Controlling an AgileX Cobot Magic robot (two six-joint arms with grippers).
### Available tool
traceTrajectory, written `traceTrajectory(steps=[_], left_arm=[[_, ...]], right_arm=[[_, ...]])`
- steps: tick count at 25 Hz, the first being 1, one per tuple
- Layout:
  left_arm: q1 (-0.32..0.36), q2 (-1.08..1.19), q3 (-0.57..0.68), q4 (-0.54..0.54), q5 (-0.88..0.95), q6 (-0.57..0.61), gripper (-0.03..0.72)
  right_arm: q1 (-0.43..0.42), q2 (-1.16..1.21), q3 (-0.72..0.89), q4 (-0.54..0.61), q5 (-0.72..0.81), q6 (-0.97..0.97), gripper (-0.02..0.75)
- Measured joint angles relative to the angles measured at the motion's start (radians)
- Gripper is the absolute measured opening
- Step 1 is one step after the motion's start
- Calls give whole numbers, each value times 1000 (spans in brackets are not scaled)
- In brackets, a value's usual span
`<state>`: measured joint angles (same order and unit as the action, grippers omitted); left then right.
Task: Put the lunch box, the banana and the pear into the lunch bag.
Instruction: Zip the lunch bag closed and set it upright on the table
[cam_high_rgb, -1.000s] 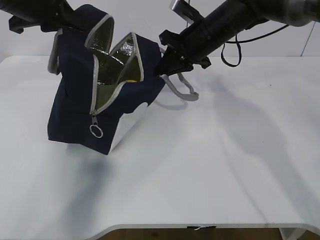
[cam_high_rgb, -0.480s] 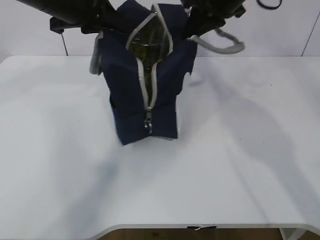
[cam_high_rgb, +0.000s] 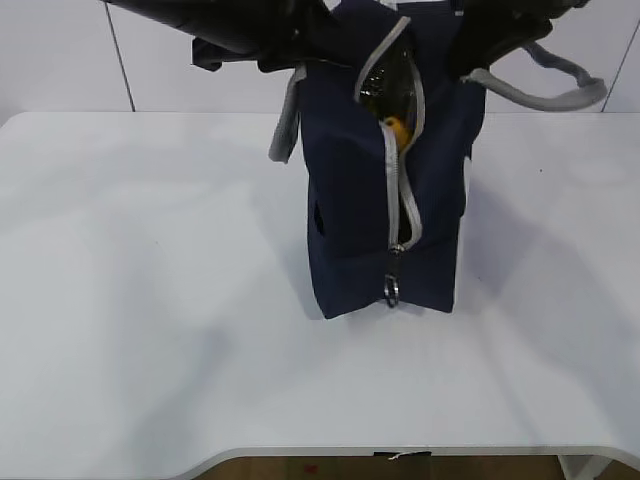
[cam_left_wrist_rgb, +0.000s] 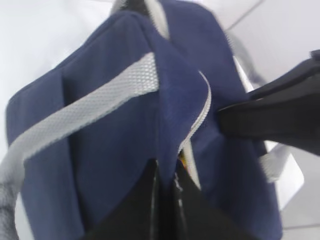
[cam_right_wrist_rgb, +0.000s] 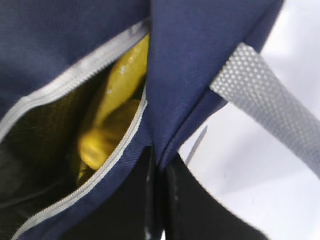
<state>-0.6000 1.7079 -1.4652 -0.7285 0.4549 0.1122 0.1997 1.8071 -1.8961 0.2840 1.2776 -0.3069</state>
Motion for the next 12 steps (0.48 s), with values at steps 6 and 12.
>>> traceTrajectory(steps=[6,12], left_arm=[[-32,28,0,0,-19,0,-7],[-33,77,0,0,-46,0,-7]], right_arm=[[-1,-6,51,-21,0,0,10],[-1,-6,53,-58,0,0,10]])
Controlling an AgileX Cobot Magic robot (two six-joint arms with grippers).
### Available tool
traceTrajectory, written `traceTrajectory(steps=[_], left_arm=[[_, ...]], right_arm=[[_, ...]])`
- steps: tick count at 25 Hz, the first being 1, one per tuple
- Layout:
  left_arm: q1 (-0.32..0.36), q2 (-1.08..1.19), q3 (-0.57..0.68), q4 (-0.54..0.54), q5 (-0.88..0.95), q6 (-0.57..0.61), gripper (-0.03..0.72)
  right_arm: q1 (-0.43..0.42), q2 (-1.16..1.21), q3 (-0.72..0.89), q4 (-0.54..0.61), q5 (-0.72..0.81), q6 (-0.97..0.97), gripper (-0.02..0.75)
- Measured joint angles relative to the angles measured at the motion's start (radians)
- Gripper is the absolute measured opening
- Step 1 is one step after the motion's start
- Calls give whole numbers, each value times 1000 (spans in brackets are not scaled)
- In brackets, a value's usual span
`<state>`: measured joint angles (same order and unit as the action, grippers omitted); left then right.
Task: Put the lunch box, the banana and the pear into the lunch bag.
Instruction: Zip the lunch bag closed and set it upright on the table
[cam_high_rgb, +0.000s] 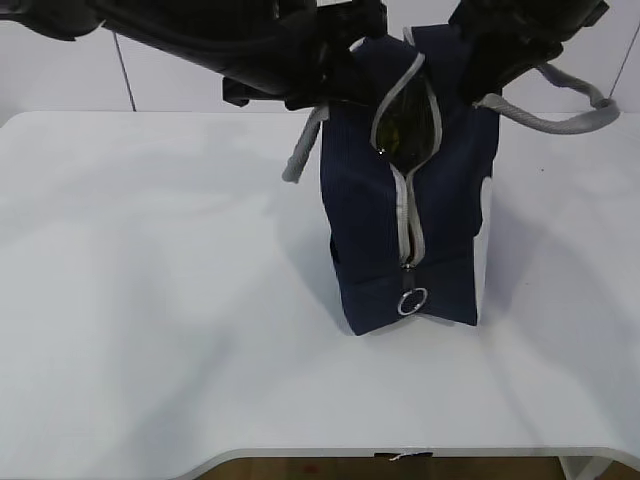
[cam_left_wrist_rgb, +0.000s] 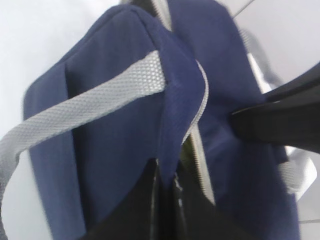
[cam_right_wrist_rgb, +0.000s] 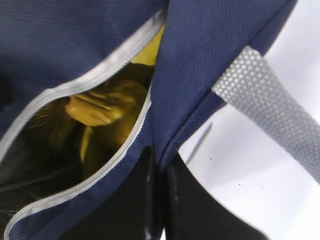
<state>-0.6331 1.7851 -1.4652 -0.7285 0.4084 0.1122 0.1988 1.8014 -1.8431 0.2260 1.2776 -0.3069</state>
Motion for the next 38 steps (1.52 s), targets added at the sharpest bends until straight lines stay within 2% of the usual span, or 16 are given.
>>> traceTrajectory(steps=[11,26,29,32,35,38], left_arm=[[0,27,0,-2,-37,0,-7],[-3,27,0,3,-57,0,-6],[-3,27,0,10,-57,0,8],[-3,27,0,10,-59,0,67],[-3,27,0,10,-71,0,167],[-3,27,0,10,-73,0,268]], right_arm=[[0,54,0,-6,-14,3,10],[0,54,0,-118,-15,78,29],[0,54,0,-120,-16,82,100],[0,54,0,-120,-19,82,254],[0,54,0,-127,-21,84,403],[0,27,0,-142,-21,86,453]])
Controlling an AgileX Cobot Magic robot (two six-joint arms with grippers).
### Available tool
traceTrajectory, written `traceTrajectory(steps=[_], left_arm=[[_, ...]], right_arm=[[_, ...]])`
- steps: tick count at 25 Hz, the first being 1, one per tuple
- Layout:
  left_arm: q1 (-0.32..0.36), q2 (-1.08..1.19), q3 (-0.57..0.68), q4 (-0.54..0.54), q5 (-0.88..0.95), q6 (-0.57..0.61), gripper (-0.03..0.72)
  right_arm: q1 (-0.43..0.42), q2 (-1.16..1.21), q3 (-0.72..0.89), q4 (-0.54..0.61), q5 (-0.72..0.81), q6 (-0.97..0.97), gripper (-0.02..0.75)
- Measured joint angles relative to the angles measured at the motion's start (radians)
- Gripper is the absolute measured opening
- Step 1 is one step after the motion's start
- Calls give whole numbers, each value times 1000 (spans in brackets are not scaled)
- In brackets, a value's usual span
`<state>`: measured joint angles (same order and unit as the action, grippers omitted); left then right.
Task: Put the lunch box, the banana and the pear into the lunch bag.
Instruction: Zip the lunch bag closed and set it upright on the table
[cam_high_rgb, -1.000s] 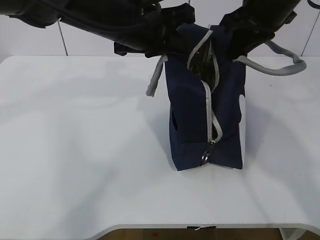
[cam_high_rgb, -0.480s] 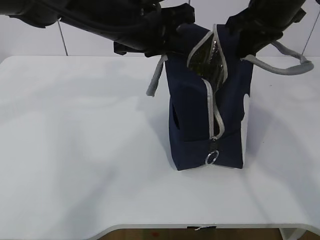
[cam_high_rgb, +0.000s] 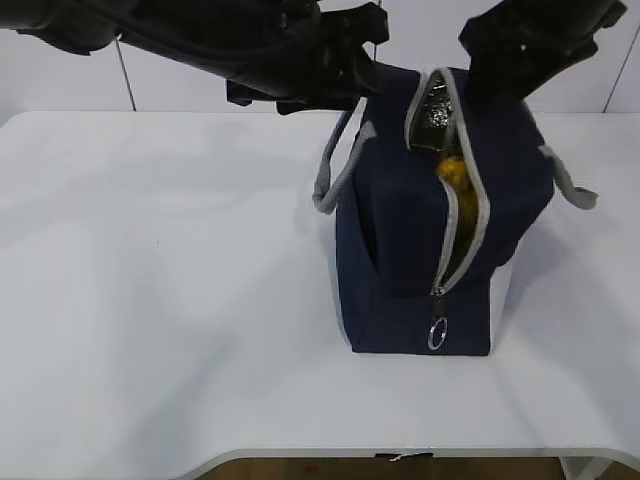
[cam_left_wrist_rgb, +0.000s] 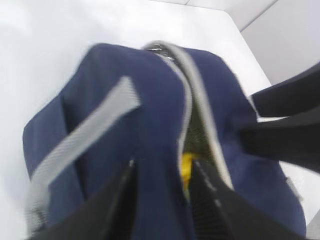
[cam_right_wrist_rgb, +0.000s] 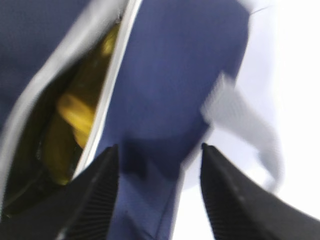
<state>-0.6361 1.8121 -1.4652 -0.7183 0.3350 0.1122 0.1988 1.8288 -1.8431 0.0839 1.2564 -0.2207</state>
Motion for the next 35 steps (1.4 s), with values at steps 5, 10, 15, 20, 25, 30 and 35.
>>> traceTrajectory(steps=[5,10,15,20,25,30,35], left_arm=[[0,0,0,0,24,0,361],[0,-69,0,46,75,0,373],[0,-177,0,128,200,0,373],[0,-258,0,215,355,0,372],[0,-316,0,285,455,0,371],[0,-361,4,320,506,0,371],[0,-413,76,325,506,18,371]], right_arm=[[0,-108,0,-6,-2,0,465],[0,-186,0,-6,-2,0,465],[0,-287,5,13,0,8,467],[0,-435,122,23,0,15,467],[0,-612,352,89,2,5,467],[0,-806,601,134,-10,-25,467],[0,-942,840,175,-109,-71,467]])
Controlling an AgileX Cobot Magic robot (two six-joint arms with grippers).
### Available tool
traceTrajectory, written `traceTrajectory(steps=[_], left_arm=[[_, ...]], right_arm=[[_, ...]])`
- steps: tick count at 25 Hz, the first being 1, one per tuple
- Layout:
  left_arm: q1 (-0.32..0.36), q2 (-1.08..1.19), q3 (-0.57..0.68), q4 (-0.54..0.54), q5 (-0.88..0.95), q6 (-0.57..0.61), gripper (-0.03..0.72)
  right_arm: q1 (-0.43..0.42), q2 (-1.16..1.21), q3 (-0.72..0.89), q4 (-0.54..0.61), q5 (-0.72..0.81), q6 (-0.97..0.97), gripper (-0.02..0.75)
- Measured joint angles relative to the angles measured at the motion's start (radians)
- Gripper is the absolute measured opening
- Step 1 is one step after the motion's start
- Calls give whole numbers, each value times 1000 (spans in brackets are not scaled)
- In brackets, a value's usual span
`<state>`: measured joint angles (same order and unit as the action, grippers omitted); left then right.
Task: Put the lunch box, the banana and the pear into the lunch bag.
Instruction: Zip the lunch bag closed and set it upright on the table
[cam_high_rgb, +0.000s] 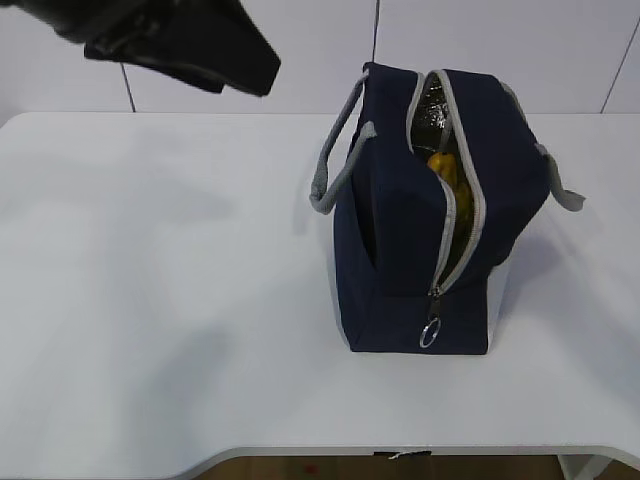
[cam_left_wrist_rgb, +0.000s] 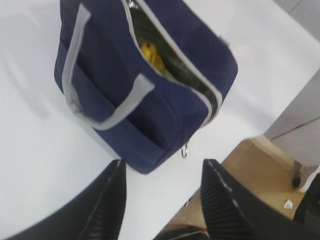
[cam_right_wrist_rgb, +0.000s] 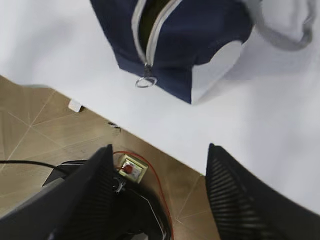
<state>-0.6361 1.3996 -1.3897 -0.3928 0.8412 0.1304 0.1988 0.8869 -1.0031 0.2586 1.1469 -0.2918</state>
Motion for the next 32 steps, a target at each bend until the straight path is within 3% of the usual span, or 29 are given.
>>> traceTrajectory(steps=[8,16,29,32], left_arm=[[0,-110,221,0,-74,51,371],[0,-203,381,-4,-157,109,371],[0,-214,483,-6,-269,127,321],[0,-214,483,-7,-291,129,319]], right_arm=[[0,-122,270,150,-227,-123,467],[0,-131,448,315,-343,-372,467],[0,-84,488,381,-586,-528,467],[0,-36,493,463,-601,-649,467]])
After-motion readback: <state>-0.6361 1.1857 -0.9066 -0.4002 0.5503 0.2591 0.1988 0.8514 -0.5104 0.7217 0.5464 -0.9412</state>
